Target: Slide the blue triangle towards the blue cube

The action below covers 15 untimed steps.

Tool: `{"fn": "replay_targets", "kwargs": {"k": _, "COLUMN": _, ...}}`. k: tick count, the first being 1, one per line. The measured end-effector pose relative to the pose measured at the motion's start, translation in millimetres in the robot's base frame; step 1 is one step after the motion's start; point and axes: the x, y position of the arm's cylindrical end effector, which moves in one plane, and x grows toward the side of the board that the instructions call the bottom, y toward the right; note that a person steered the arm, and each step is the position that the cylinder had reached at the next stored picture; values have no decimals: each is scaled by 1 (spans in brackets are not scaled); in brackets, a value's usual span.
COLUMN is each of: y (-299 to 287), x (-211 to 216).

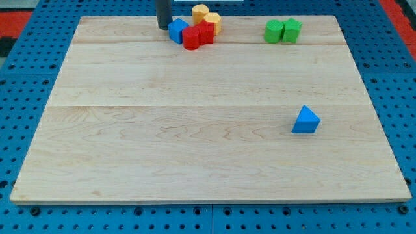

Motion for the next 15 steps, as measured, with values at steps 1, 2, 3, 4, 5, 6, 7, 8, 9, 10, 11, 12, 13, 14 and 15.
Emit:
{"fn": "replay_targets", "kwargs": {"k": 1, "y": -3, "x": -2}}
{"fn": "replay_targets", "kwargs": {"k": 2, "y": -6, "x": 45}}
{"fn": "replay_targets", "kwargs": {"k": 3, "y": -5, "x": 130}}
{"fn": "replay_targets", "kwargs": {"k": 4, "y": 0, "x": 185}}
{"fn": "replay_targets", "kwargs": {"k": 5, "y": 98, "x": 209}}
{"fn": "replay_targets", "kwargs": {"k": 6, "y": 184, "x": 199}}
{"fn": "replay_targets", "kwargs": {"k": 7, "y": 252, "x": 209}}
{"fn": "replay_targets", "kwargs": {"k": 8, "y": 287, "x": 256}}
{"fn": "replay_targets", "kwargs": {"k": 9, "y": 264, "x": 287}}
{"fn": "replay_targets", "kwargs": {"k": 10, "y": 234, "x": 258}}
{"fn": "replay_targets", "kwargs": {"k": 11, "y": 209, "x": 225}}
{"fn": "replay_targets", "kwargs": {"k": 12, "y": 144, "x": 218}}
{"fn": "replay_targets", "kwargs": {"k": 13, "y": 124, "x": 228}}
{"fn": "replay_targets", "kwargs": {"k": 14, "y": 123, "x": 263}}
{"fn": "replay_targets", "kwargs": {"k": 15, "y": 91, "x": 271}}
